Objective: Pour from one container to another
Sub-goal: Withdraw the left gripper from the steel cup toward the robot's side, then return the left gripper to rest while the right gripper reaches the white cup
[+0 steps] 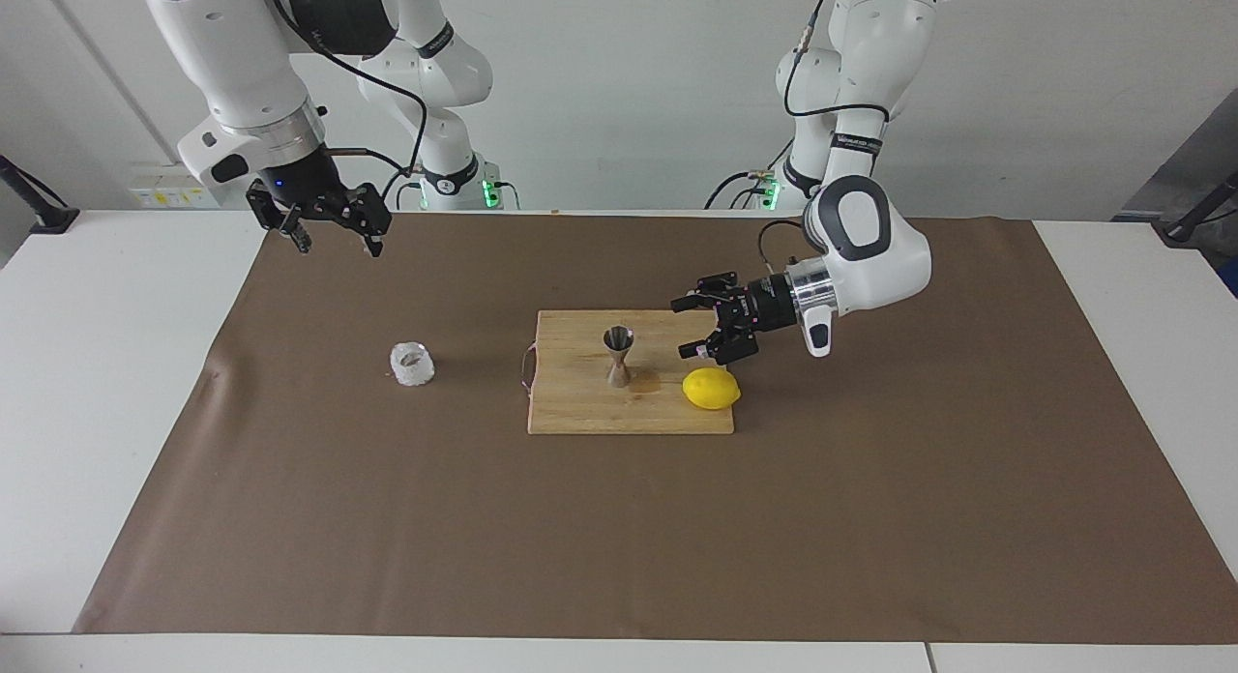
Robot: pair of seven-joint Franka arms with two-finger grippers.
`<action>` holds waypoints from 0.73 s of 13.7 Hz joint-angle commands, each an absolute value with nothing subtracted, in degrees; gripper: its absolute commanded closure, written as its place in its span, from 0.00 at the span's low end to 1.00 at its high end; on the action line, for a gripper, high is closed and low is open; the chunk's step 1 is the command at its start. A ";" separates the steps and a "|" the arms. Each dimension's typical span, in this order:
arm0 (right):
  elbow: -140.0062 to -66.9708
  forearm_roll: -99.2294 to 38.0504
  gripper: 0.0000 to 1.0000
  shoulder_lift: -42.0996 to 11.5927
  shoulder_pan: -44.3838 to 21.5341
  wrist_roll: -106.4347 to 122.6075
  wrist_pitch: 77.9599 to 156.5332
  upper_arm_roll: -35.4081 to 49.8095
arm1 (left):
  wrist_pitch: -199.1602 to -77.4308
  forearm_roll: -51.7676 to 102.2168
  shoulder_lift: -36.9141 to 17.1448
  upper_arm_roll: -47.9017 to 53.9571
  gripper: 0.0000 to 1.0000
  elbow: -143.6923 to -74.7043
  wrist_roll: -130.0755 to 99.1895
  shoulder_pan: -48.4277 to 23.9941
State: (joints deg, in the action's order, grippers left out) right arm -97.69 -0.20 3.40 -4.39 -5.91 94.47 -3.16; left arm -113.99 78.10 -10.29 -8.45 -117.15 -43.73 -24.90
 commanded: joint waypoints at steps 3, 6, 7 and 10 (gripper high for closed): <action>-100.01 -1.93 0.00 5.01 -3.96 0.77 94.74 -3.34 | -108.81 59.01 -8.88 -8.35 0.00 -112.95 -44.74 -21.19; -103.87 -1.93 0.00 6.32 -3.69 11.29 96.84 -3.34 | -105.92 48.81 -8.79 -8.35 0.00 -109.26 -40.89 -19.43; -105.80 -1.93 0.00 6.85 -3.69 15.51 98.33 -3.34 | -104.95 46.60 -8.70 -8.35 0.00 -108.29 -37.91 -19.25; -109.24 -2.02 0.00 8.08 -3.69 30.18 101.33 -3.34 | -103.63 38.96 -7.65 -8.88 0.00 -106.70 -30.52 -18.54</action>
State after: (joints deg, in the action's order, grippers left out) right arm -104.82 -0.20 5.13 -4.14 21.00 98.38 -3.22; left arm -105.74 43.40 -8.78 -8.88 -107.78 -34.72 -19.36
